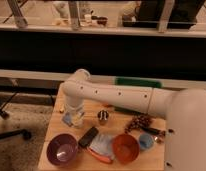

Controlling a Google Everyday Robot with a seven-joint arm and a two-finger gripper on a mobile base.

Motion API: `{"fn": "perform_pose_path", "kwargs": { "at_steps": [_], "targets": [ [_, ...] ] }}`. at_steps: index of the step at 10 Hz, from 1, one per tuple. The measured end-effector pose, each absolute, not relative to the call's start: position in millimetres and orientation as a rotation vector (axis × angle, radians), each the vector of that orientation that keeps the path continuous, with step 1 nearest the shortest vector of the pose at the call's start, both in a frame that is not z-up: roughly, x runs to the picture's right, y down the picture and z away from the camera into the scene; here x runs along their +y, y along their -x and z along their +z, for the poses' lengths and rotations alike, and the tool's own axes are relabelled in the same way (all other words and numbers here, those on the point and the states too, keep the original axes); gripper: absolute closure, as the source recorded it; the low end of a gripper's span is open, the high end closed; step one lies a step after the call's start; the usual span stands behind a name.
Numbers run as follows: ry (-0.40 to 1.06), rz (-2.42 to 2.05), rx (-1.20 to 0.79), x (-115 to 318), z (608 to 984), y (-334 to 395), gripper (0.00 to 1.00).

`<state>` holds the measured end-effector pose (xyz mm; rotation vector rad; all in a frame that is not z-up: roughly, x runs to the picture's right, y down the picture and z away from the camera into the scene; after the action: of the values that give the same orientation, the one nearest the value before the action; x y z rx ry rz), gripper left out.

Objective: Place sponge in paper cup

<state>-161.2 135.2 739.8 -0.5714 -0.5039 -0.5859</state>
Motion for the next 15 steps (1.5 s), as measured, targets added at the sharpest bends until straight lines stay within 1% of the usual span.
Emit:
{"fn": "perform_pose_path", "kwargs": {
  "at_steps": [8,15],
  "targets": [
    [0.578,-0.607,-0.519,135.7,753.1,162.4,0.98],
    [0.597,-0.619,-0.547,151.0,743.0,165.6,0.97]
  ]
}}
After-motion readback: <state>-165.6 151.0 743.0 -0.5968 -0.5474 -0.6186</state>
